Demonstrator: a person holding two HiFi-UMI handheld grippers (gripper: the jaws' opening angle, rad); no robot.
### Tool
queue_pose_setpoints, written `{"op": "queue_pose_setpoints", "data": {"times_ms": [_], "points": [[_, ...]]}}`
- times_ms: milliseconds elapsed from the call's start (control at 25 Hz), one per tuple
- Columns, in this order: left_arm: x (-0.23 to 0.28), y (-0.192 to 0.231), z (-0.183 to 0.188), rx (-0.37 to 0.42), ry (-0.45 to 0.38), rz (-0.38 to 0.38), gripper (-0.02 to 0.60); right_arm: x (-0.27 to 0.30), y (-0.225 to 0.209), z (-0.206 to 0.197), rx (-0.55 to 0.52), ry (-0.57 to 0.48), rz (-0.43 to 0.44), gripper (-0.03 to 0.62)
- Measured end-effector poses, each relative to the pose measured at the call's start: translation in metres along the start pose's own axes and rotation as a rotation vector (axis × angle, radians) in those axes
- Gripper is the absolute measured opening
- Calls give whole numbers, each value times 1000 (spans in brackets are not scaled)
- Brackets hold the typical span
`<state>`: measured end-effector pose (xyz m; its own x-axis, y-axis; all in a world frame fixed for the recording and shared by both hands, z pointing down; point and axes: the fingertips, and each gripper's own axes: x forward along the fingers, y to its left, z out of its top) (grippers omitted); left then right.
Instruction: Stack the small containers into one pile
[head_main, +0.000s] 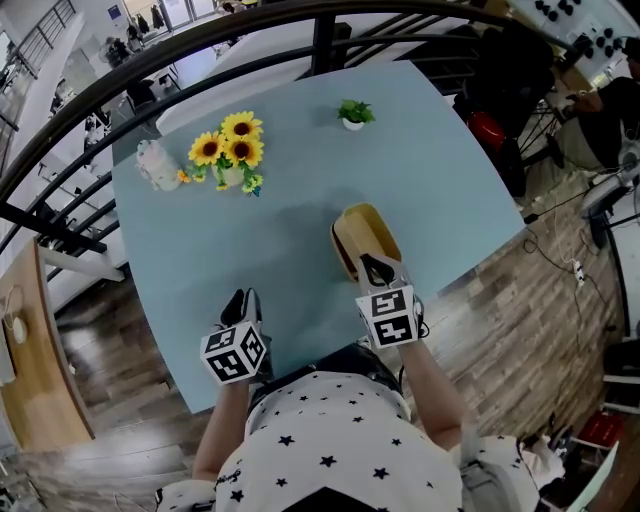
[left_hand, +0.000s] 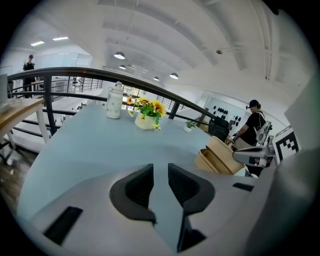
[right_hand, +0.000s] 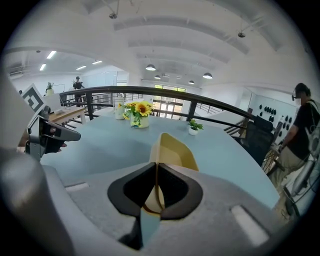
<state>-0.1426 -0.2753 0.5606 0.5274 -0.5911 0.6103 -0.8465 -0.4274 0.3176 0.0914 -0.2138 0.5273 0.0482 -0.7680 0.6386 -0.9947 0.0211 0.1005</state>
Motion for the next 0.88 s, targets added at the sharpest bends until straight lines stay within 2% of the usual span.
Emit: {"op": "queue_pose_setpoints", "data": {"times_ms": [400,880], "points": [[1,-4,-2,27,20,-20,91,17,0,-12,-8,25,-11,28],[-3,4,-4,26,21,3,91,34,11,-30,-29,74,29,28]]}}
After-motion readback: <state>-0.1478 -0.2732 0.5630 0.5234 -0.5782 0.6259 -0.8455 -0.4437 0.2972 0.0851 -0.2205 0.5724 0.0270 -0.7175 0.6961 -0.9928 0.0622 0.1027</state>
